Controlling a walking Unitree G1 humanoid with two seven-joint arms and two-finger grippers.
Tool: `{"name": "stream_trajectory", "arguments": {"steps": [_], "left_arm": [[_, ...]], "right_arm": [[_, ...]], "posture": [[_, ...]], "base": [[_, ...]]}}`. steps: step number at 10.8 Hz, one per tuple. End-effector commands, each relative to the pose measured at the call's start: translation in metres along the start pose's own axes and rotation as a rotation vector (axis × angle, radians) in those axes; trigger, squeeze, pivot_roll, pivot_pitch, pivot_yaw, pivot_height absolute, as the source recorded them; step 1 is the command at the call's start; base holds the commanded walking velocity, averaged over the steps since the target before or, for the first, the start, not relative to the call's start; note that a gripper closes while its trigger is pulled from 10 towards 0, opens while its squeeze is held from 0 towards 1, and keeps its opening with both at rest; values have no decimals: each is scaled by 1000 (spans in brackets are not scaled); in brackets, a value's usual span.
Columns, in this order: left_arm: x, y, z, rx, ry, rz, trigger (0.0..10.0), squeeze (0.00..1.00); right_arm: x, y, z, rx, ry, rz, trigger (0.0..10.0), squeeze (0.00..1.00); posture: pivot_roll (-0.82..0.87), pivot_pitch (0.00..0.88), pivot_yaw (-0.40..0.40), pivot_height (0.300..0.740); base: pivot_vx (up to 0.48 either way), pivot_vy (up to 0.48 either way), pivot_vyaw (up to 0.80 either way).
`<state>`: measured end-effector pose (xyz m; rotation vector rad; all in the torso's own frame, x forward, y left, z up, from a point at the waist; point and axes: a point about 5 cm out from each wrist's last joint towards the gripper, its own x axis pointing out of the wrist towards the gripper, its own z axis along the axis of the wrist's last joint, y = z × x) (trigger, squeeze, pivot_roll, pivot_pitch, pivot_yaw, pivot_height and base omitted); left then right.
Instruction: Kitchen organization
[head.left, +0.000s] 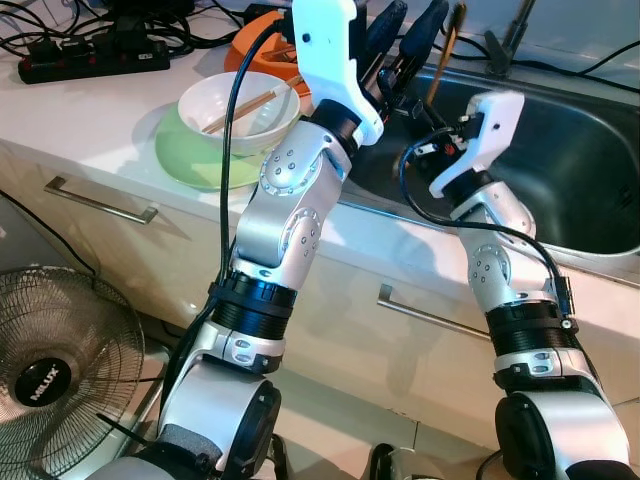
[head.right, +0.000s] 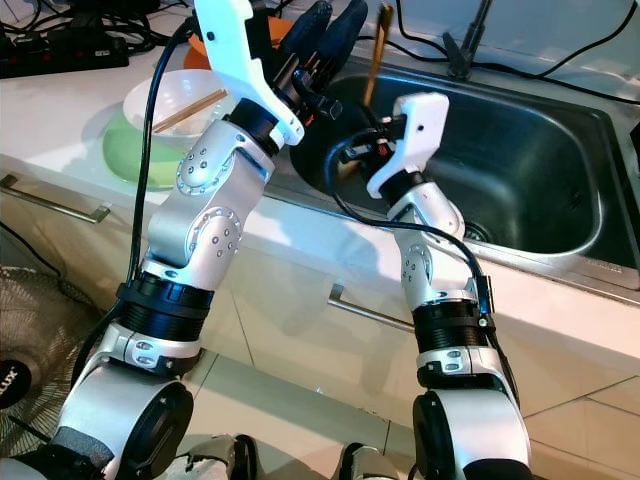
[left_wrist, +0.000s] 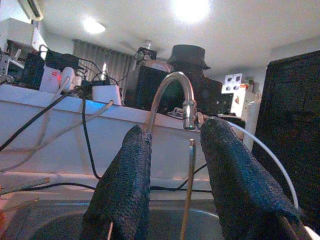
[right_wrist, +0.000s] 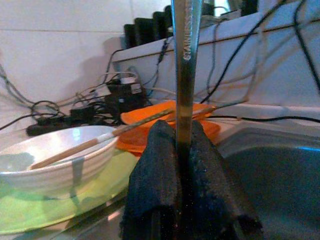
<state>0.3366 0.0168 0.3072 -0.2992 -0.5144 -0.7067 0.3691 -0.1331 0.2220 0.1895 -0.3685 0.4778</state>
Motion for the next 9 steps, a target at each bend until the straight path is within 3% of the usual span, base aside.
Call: {"name": "stream_trajectory", "arguments": {"steps": [1,2,3,6,9], "left_arm": [[-1,-6,1,-14,-18,-3,10000,0],[-3,-4,1,-9,-17,5,10000,0],[-10,1,-3,-3,-3,22,10000,0],[-34,11,-26,29,108,71,10000,0],[-66,15,-61,100,339,87,10000,0]], "right_arm": [[5,-5,11,-28,-40,-22,0,0],[7,-10,11,-41,-30,-44,0,0],[9,-23,11,-66,-4,-114,10000,0],[7,-47,4,-134,71,-257,10000,0],[-1,-63,-11,-166,163,-357,10000,0]], "posture": [[42,90,-8,740],[43,88,-6,740],[47,81,-3,740],[63,69,4,740],[85,63,10,740]], "base": [[0,0,0],[0,0,0],[0,0,0],[0,0,0],[0,0,0]]}}
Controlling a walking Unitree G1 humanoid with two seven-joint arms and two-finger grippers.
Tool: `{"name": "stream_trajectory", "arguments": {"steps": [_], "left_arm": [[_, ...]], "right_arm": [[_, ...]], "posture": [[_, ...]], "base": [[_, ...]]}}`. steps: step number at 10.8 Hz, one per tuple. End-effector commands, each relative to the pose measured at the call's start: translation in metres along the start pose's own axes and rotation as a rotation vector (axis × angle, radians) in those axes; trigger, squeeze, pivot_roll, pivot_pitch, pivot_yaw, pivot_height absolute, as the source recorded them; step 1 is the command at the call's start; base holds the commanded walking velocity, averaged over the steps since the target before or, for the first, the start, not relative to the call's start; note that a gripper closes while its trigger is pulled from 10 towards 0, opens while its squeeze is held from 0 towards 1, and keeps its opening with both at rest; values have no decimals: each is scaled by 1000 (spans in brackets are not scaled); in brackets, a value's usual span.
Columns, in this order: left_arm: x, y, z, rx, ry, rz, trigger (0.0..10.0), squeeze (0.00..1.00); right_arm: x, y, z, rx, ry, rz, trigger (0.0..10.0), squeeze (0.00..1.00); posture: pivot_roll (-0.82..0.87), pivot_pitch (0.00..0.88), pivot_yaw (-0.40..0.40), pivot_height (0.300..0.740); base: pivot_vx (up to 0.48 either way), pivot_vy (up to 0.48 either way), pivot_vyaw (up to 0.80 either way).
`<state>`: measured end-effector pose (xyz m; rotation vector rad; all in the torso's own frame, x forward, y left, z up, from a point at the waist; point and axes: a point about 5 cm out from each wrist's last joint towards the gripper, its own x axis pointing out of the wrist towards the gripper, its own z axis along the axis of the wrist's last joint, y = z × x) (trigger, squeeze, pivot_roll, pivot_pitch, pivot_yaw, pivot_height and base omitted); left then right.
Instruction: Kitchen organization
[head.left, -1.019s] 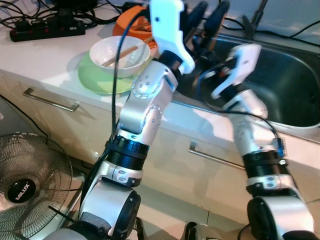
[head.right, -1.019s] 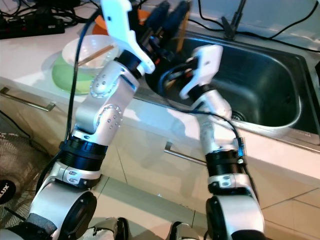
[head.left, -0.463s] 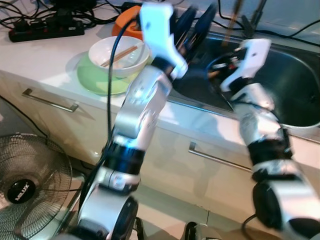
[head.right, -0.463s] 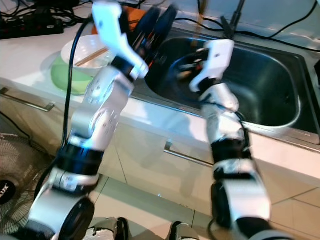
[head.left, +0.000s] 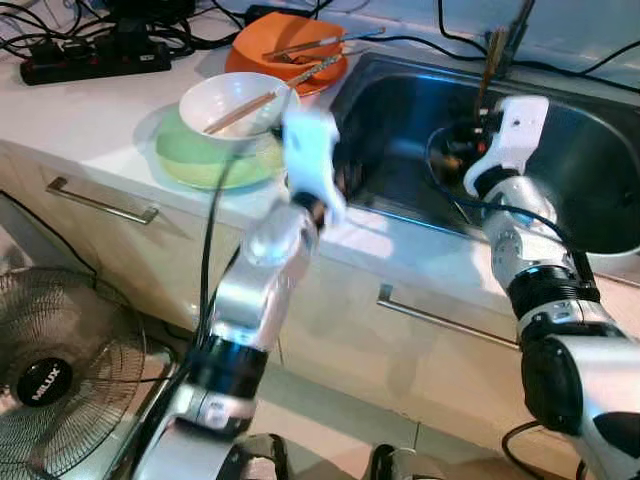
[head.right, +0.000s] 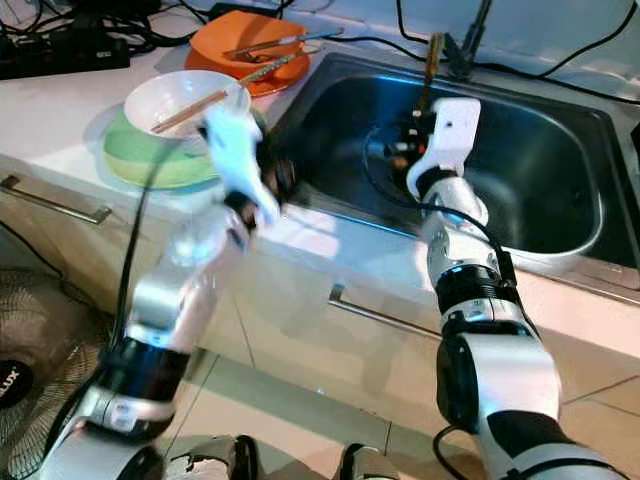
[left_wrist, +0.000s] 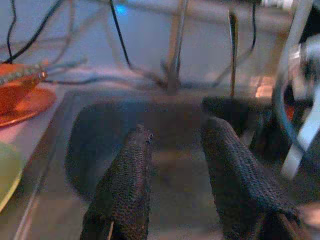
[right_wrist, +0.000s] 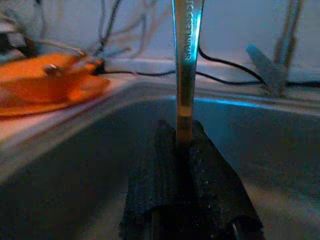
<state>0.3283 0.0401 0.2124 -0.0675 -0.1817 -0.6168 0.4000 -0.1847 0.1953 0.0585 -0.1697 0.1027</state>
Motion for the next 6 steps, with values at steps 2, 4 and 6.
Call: {"name": "stream_trajectory", "arguments": {"steps": [2,4,6], "left_arm": [[-2,-2,-24,57,146,9,10000,0],[-4,-4,-32,41,207,11,10000,0],[-4,-5,-33,49,233,20,10000,0]], "right_arm": [[0,-9,-2,-18,23,-51,10000,0],[-1,-6,-8,-31,52,-42,10000,0],[-1,-5,-12,-61,72,-44,10000,0]], "posture": [[94,68,9,740],[95,73,8,740],[104,76,6,740]], "base": [[0,0,0],[0,0,0],[0,0,0]]}}
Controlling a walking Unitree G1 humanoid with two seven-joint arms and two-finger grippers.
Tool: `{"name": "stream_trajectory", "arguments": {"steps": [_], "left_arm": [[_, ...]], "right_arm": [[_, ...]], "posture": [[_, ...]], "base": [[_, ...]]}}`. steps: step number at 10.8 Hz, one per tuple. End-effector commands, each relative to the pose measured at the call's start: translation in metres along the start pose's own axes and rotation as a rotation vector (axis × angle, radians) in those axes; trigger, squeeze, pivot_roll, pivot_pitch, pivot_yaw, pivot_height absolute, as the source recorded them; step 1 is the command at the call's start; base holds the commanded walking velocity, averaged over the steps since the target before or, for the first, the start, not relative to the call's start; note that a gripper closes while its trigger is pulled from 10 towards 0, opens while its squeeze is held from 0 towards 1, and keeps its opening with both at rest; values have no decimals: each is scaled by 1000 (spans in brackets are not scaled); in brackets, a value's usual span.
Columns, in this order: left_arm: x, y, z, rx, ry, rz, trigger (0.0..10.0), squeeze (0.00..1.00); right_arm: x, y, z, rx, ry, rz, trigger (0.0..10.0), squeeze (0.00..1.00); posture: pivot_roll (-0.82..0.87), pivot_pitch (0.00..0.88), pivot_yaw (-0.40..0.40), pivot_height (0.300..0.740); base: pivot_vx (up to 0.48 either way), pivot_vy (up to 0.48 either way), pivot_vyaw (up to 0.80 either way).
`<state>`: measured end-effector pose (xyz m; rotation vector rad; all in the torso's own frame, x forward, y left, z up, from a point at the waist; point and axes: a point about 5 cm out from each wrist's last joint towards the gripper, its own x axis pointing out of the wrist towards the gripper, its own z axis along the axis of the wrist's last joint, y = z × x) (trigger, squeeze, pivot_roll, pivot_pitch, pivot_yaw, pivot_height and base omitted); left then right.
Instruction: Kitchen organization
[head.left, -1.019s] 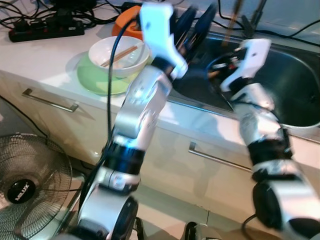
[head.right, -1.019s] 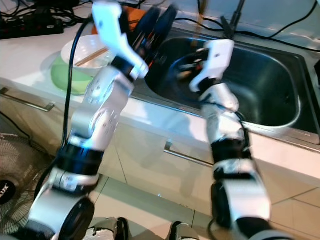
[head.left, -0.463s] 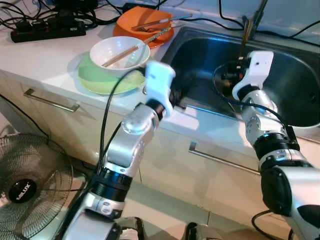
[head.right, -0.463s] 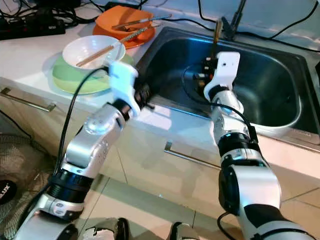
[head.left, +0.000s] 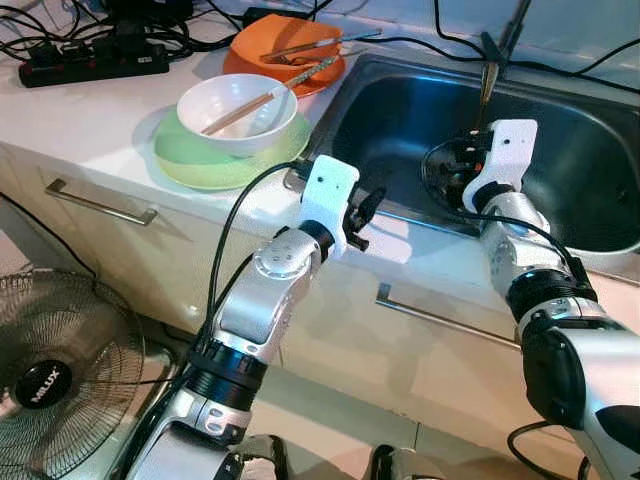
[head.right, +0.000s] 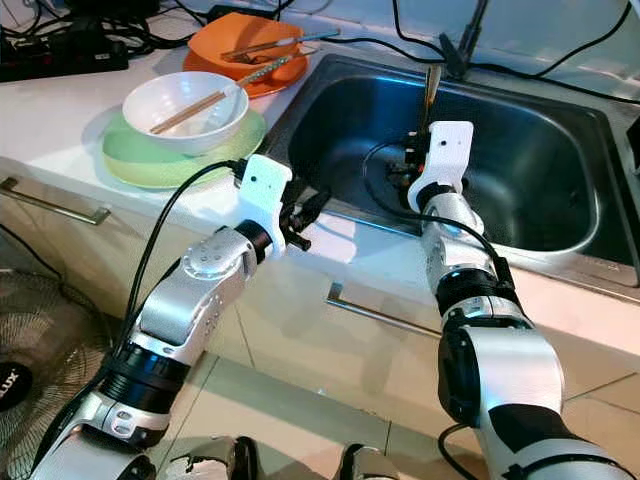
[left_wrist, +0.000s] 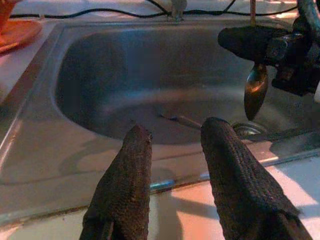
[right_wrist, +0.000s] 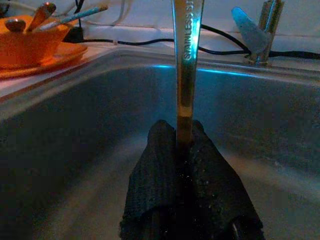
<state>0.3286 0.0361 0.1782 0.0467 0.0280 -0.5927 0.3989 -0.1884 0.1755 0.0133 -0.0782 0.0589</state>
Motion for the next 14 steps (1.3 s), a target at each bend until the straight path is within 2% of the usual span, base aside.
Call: {"name": "stream_trajectory", "arguments": {"steps": [1,3,4,5,6,8,9,10,11,13,14], "left_arm": [[-1,-2,1,4,1,-2,10000,0],[-1,-3,3,0,-1,-4,10000,0],[0,-3,4,-2,-5,-2,10000,0],[1,-4,6,-3,-10,0,10000,0],[2,-4,7,-5,-12,-1,10000,0],[1,-4,7,-3,-12,-1,10000,0],[1,-3,7,-4,-13,2,10000,0],[1,-3,7,-4,-15,2,10000,0],[1,-3,8,-5,-24,3,10000,0],[1,-1,11,-2,-59,17,10000,0],[2,2,17,3,-109,51,10000,0]], "right_arm": [[2,-2,6,-19,-15,-11,10000,0],[2,-2,5,-13,-9,-7,10000,0],[2,0,4,-11,-7,-4,10000,835],[2,2,3,-9,-2,-1,10000,1000],[2,2,2,-12,0,1,10000,0],[2,4,1,1,2,11,10000,0],[2,6,1,-2,-3,16,10000,1000],[3,6,2,-15,-4,11,10000,1000],[4,7,5,-18,-19,8,10000,0],[6,10,18,-3,-94,27,10000,0],[7,13,30,10,-170,44,10000,0]], "posture": [[107,77,6,740],[106,84,6,740],[106,90,6,740],[106,94,6,740],[109,96,7,740],[111,98,7,740],[110,97,8,740],[111,95,7,740],[108,96,8,740],[99,98,9,740],[90,99,7,740]], "base": [[0,0,0],[0,0,0],[0,0,0],[0,0,0],[0,0,0],[0,0,0],[0,0,0],[0,0,0],[0,0,0],[0,0,0],[0,0,0]]}}
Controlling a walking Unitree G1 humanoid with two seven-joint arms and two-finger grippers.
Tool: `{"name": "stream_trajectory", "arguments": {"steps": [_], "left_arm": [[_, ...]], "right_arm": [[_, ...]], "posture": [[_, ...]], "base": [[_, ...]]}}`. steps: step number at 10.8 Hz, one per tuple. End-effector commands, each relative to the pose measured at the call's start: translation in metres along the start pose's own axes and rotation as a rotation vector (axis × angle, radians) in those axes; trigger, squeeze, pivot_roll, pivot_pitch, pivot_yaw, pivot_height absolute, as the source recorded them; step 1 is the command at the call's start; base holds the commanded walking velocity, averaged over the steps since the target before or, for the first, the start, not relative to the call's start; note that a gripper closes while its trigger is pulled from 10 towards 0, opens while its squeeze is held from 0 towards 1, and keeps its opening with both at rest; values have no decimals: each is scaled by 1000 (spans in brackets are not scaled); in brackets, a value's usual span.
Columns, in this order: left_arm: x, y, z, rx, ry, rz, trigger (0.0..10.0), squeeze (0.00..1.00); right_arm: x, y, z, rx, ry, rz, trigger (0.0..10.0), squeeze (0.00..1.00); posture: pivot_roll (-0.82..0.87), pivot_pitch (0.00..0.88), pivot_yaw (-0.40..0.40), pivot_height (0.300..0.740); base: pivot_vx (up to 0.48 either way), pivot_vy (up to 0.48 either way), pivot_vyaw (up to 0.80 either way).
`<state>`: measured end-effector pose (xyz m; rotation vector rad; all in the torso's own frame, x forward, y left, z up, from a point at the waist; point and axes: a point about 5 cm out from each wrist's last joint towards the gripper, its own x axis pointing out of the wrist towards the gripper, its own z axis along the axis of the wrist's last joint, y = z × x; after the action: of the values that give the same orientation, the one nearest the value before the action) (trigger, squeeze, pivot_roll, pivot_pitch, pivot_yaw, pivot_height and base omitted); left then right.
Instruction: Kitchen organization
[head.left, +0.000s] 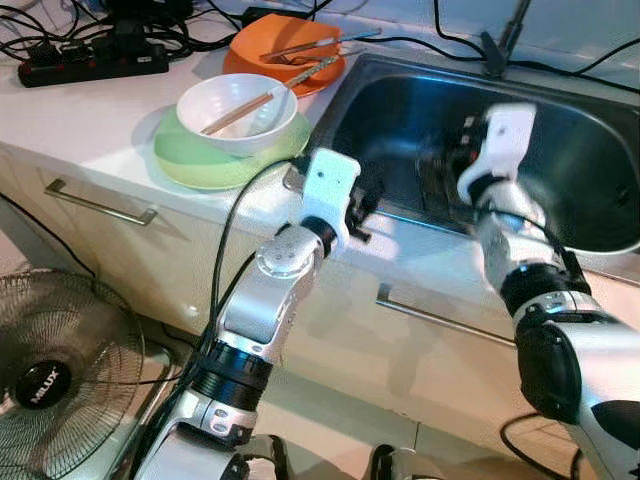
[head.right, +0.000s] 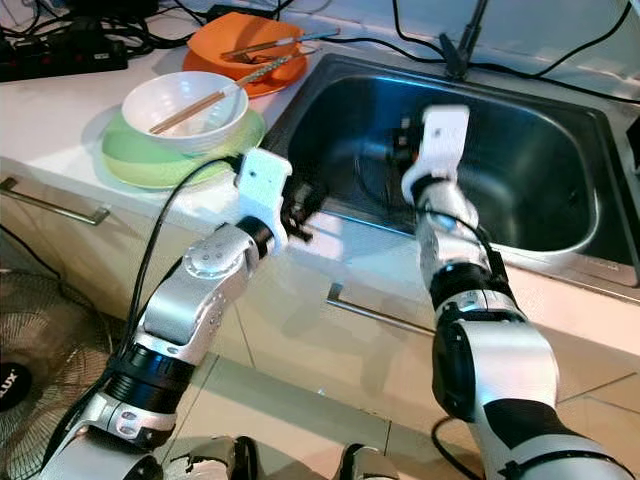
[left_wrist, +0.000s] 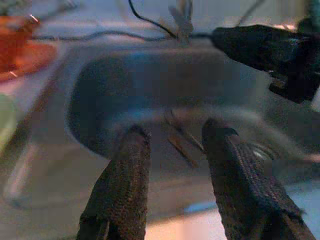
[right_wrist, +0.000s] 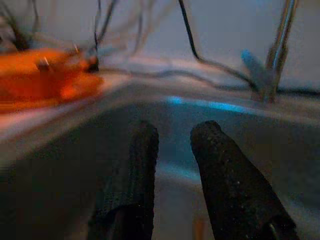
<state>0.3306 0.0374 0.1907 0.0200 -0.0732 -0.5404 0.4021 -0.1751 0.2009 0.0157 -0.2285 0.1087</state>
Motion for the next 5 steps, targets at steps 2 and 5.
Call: {"name": "stream_trajectory", "arguments": {"steps": [2,5], "left_arm": [[0,4,14,92,-120,62,10000,0],[-2,15,26,147,-222,152,10000,0]], "right_arm": [[1,12,24,8,-168,58,10000,0],[-23,24,27,23,-276,99,10000,0]], "posture": [[64,94,2,740],[37,68,-9,740]], "base": [[0,0,0],[0,0,0]]}}
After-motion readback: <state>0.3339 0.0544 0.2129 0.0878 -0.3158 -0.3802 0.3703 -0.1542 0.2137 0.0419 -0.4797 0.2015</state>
